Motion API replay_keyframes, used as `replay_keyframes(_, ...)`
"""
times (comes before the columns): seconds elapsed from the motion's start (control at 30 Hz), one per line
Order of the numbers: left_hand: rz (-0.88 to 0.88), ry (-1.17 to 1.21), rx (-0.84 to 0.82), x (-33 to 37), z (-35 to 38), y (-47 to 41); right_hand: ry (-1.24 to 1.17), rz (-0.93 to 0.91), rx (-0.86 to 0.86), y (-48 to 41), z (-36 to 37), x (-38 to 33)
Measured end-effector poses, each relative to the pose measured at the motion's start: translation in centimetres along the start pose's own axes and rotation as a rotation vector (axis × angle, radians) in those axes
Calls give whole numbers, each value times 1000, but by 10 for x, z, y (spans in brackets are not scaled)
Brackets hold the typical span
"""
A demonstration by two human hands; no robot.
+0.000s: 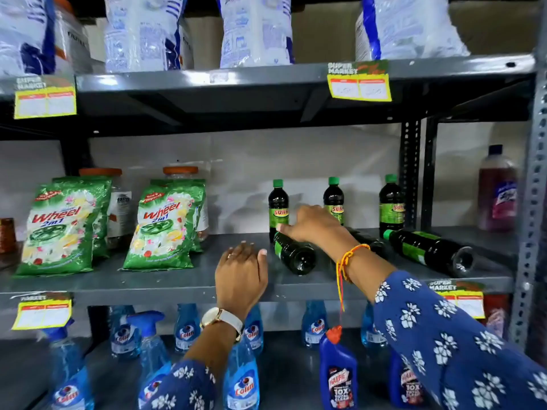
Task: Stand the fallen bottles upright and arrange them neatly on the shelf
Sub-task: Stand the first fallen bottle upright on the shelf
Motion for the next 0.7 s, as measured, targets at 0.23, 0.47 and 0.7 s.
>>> replay_keyframes(0.23,60,2,5,-20,26,34,378,136,-34,-15,58,-13)
replay_keyframes(0.47,54,-14,53,-22,32,35,499,199,79,-30,83,-1)
replay_keyframes(0.7,46,-12,42,-21,33,36,-138,20,404,-11,73,30)
Point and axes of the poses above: each hand's wrist, its own y-axis away from the middle knuckle, its own z-axis out of the palm, x = y × z, the point moved 5 cm from there along -y, towards the middle knuckle
